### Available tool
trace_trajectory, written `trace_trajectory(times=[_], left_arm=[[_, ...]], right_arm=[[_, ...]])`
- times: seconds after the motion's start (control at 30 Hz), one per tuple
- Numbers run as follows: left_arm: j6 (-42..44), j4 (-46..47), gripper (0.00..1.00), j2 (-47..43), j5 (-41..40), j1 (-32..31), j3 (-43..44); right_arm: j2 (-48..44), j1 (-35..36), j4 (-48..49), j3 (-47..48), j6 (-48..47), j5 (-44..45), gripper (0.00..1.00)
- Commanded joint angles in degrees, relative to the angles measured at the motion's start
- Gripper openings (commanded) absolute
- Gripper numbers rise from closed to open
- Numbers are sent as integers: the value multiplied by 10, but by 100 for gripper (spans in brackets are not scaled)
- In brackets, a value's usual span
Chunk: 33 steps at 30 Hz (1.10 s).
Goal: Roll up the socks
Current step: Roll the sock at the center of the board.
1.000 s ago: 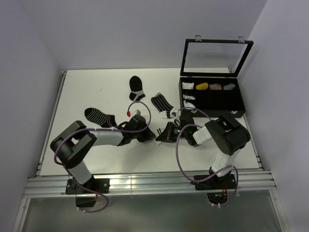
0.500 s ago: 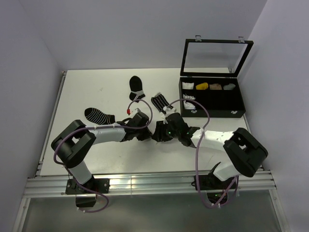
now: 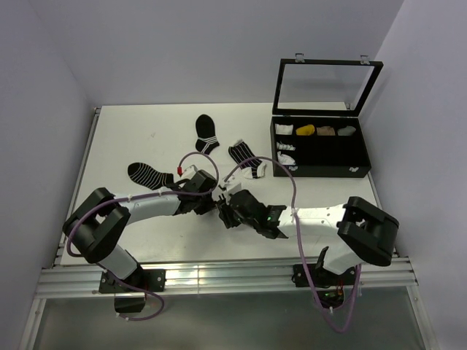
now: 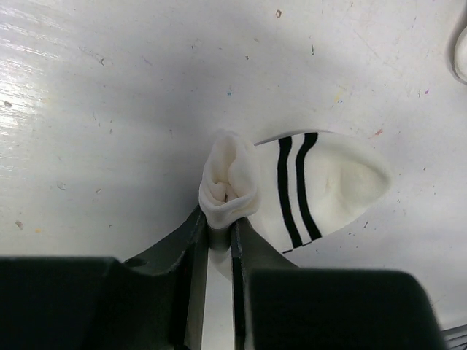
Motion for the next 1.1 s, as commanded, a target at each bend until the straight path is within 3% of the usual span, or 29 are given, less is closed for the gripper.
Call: trace_trajectory(times=[0.0,0.43,0.6,0.73,0.83,0.9,1.07], left_arm=[[21,-95,0,12,-36,6,-21],[32,-79,0,25,-16,10,-14],[29,-48,0,18,9,31,-40],[29,-40,0,14,16,42,-45],[30,-43,0,18,21,43,-38],[29,-47,0,19,21,43,-31],[27,-62,0,30,33,44,-11]], right_arm=[[21,25,44,32,-54,55,50],[101,72,63,63,-94,100,50],[66,68,106,16,-60,108,49],[-11,63,142,-52,-41,166,49],[-42,64,158,-77,-31,192,54],[-48,64,167,-85,-39,181,57],[-12,80,160,-53,-87,150,53]])
